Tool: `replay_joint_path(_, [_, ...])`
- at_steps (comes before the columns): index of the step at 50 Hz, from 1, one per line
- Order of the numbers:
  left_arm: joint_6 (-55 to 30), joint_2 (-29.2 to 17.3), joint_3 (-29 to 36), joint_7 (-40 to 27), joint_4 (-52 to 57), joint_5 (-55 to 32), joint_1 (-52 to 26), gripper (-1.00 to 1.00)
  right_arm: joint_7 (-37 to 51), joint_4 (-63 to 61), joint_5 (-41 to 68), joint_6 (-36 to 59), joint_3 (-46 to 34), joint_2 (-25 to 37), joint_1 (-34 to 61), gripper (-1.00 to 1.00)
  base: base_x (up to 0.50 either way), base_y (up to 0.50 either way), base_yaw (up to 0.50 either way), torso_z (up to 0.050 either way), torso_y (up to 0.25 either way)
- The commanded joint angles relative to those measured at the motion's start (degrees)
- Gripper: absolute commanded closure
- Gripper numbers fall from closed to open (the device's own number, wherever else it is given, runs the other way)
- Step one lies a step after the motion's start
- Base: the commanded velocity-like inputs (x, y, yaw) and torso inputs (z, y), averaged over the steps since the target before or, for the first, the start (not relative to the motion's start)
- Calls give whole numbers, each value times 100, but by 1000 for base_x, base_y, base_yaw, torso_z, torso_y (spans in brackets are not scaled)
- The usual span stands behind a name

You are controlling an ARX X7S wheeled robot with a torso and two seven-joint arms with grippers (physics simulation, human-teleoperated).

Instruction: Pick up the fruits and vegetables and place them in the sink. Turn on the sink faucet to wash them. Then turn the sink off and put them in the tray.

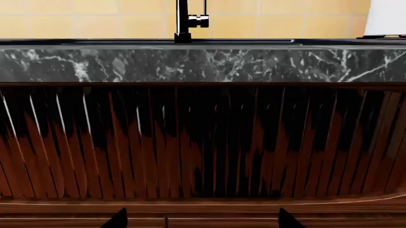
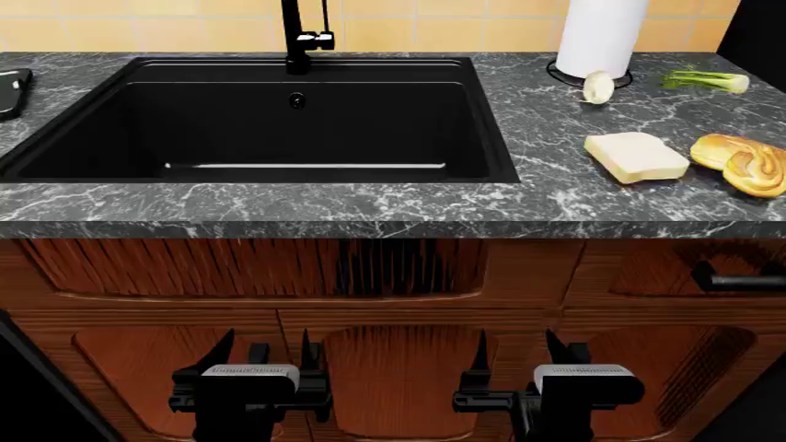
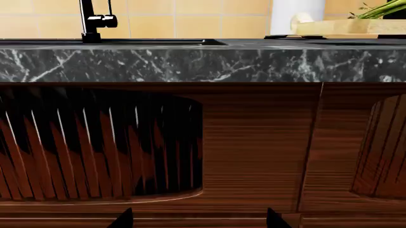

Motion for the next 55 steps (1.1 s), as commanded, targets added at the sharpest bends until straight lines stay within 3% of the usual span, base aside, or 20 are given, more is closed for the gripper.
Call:
replay_joint_path(1, [-20, -95, 102, -108, -13, -78, -17, -100, 103, 6, 83, -6, -122, 92, -3, -100, 0, 0, 0, 0, 0])
replay_joint_path(7, [67, -260, 279, -202, -93, -82, -73, -100, 222, -56, 119, 60, -298, 232, -22, -100, 0, 0, 0, 0, 0])
replay_joint_path(11, [-265, -397, 352, -204, 434, -40, -53, -100, 305, -391, 70, 439, -344, 340, 13, -100, 0, 0, 0, 0, 0])
replay_joint_path(29, [-3589, -1022, 292, 143, 3378, -462, -1101, -100, 60, -3047, 402, 3091, -124, 1014, 634, -100, 0, 0, 0, 50, 0])
replay_joint_path(42, [-6379, -1272, 197, 545, 4516, -1014, -2701, -100, -354, -4172, 1054, 4852, 396, 1528, 1758, -100, 109, -380, 0, 50, 0])
replay_joint_path(55, [-7346, -1510, 67, 727, 5010, -1291, -3562, -100, -519, -5224, 1397, 6744, 533, 2127, 3033, -100, 160, -500, 0, 50, 0])
